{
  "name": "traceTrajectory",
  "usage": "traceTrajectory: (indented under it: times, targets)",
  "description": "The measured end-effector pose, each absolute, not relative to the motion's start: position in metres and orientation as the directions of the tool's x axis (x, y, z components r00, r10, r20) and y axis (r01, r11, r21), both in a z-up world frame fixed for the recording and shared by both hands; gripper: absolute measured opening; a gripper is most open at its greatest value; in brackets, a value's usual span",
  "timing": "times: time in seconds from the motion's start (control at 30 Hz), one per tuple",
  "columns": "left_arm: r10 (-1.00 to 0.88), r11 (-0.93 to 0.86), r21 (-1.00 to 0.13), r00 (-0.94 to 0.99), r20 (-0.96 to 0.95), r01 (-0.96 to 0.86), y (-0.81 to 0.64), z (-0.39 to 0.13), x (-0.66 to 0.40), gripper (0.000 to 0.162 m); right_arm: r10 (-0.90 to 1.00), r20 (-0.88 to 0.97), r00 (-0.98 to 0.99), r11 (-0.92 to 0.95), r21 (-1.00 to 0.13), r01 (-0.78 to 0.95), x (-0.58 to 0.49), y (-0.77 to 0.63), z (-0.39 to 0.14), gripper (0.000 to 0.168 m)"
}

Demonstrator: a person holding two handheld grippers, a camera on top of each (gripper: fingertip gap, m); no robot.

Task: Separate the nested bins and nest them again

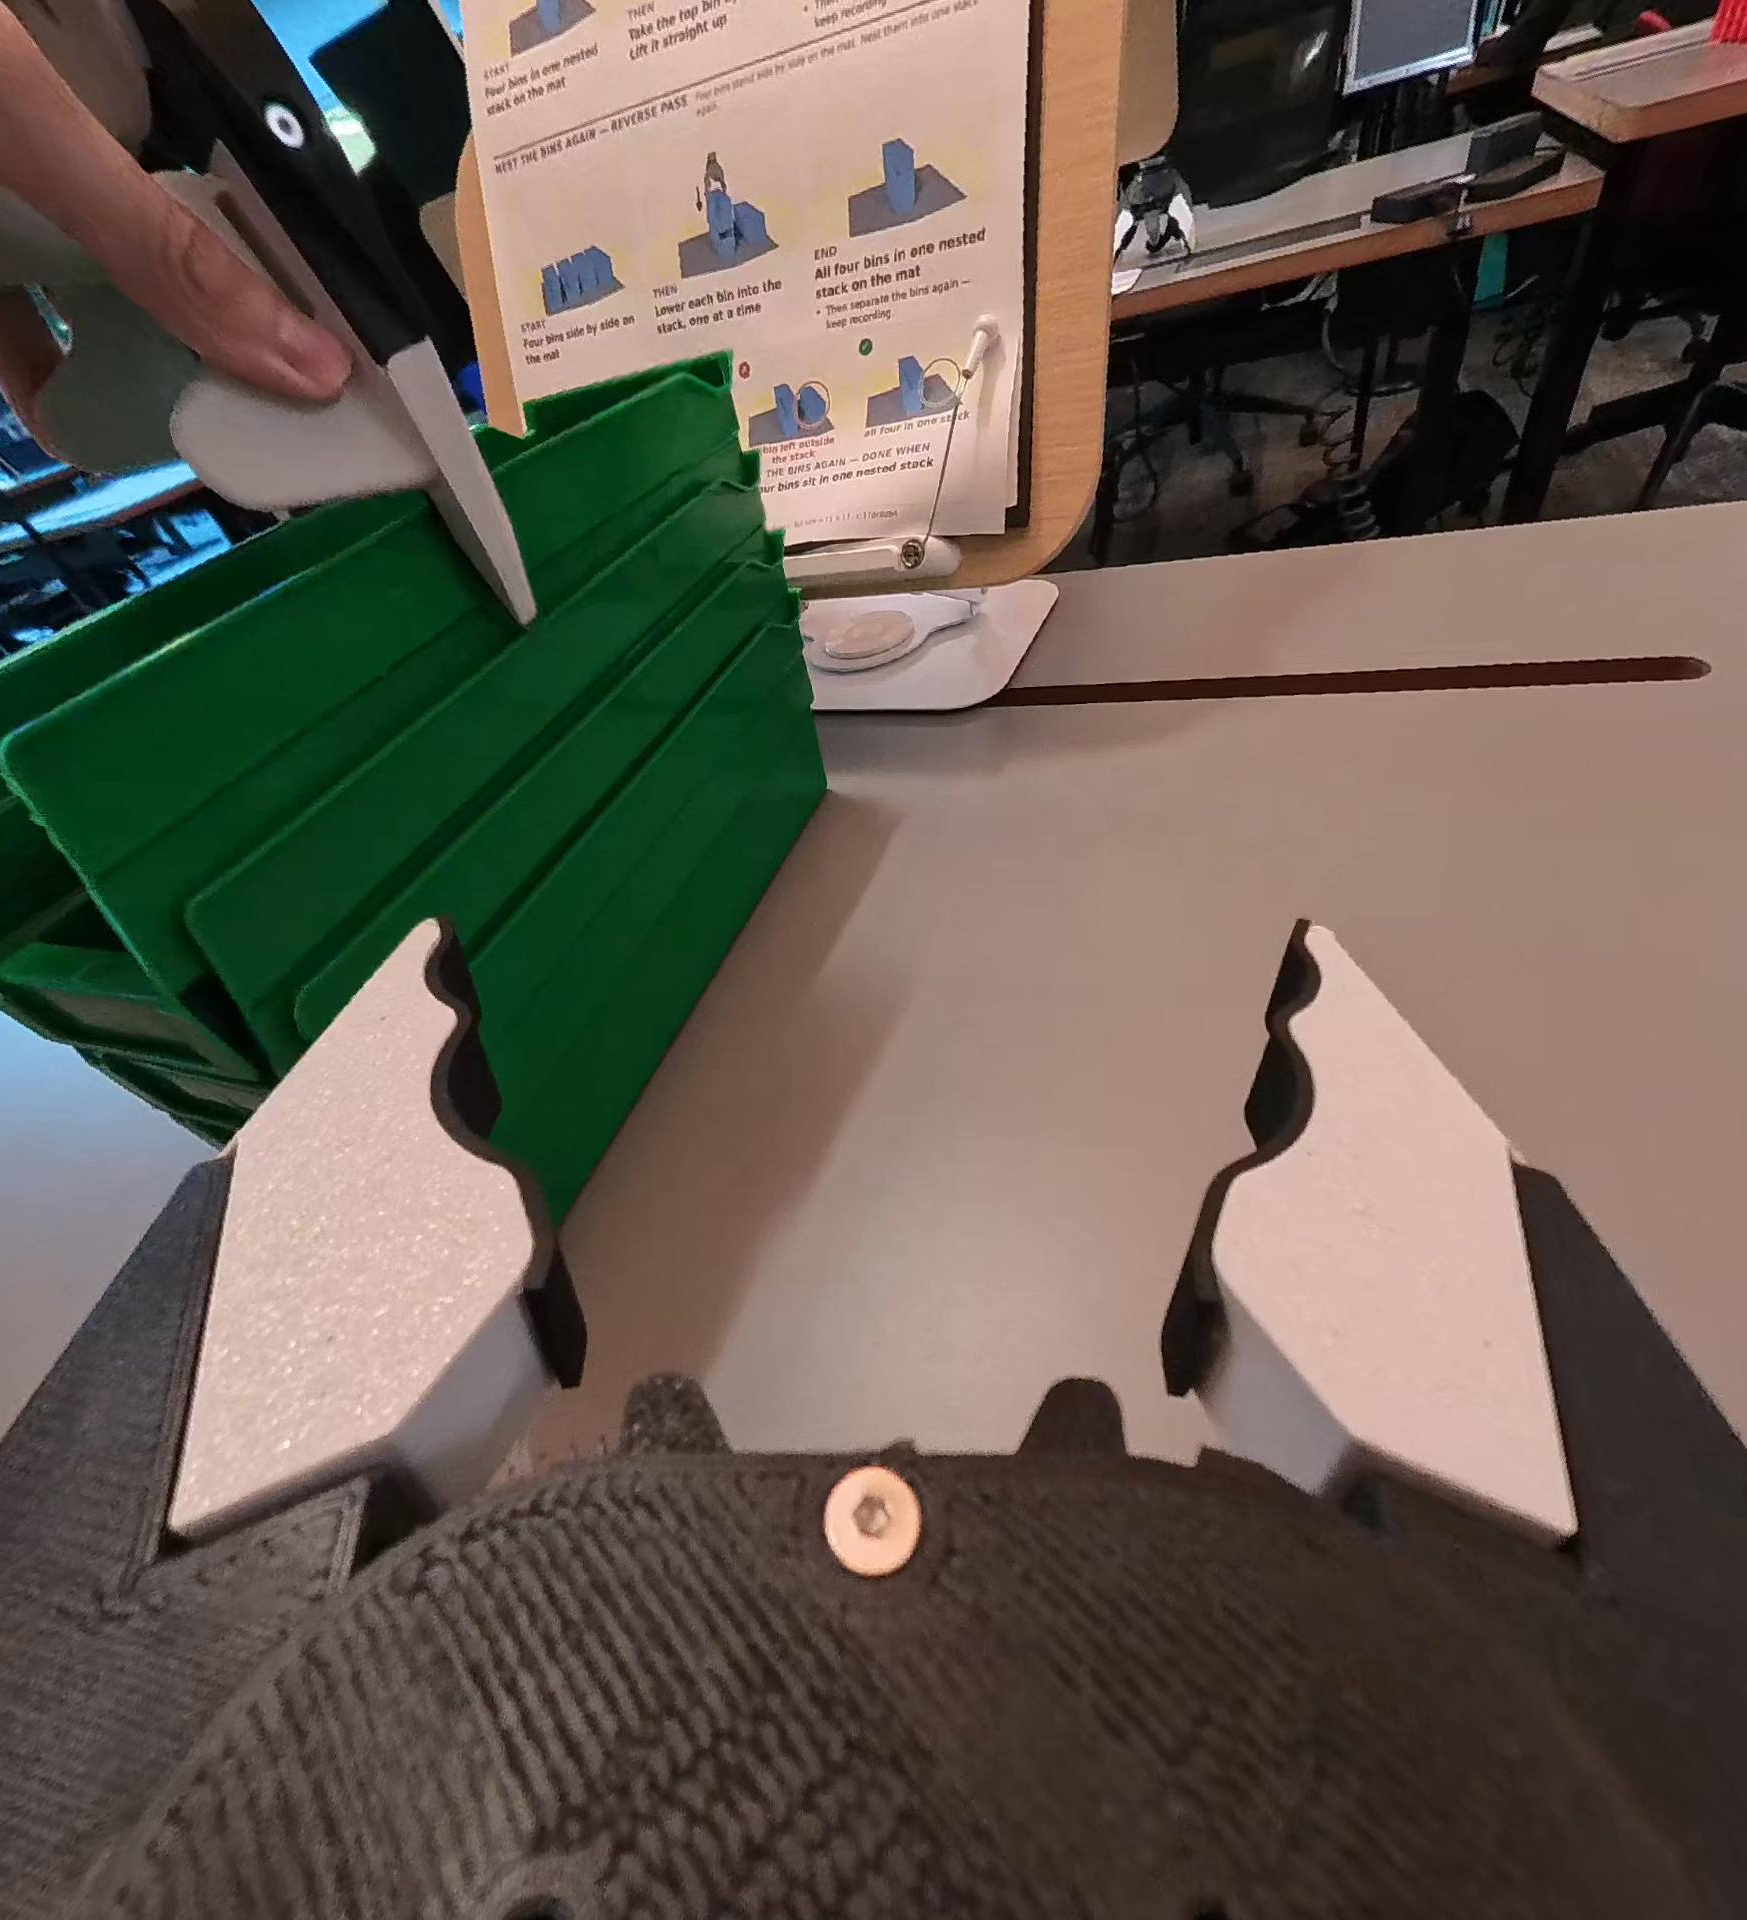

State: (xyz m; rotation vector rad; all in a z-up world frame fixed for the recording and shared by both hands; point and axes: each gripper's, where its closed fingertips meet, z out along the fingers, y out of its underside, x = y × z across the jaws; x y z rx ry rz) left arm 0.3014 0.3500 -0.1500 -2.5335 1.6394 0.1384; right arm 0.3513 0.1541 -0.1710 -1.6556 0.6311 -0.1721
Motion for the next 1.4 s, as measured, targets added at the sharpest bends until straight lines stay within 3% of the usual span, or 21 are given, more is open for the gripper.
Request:
traceTrajectory:
  times: [1.13, 1.4]
  targets:
    - [-0.915, -0.379, 0.045, 0.367, -0.166, -0.924, 0.347, -0.104, 0.276, 0.110, -0.449, -0.235, 0.862, -0.127, -0.938, -0.322, 0.339, 0.172, -0.190, 0.146]
    - [-0.917, -0.385, -0.049, 0.388, -0.091, -0.922, 0.348, -0.063, 0.278, 0.102, -0.449, -0.247, 0.859, -0.131, -0.932, -0.337, 0.341, 0.172, -0.195, 0.146]
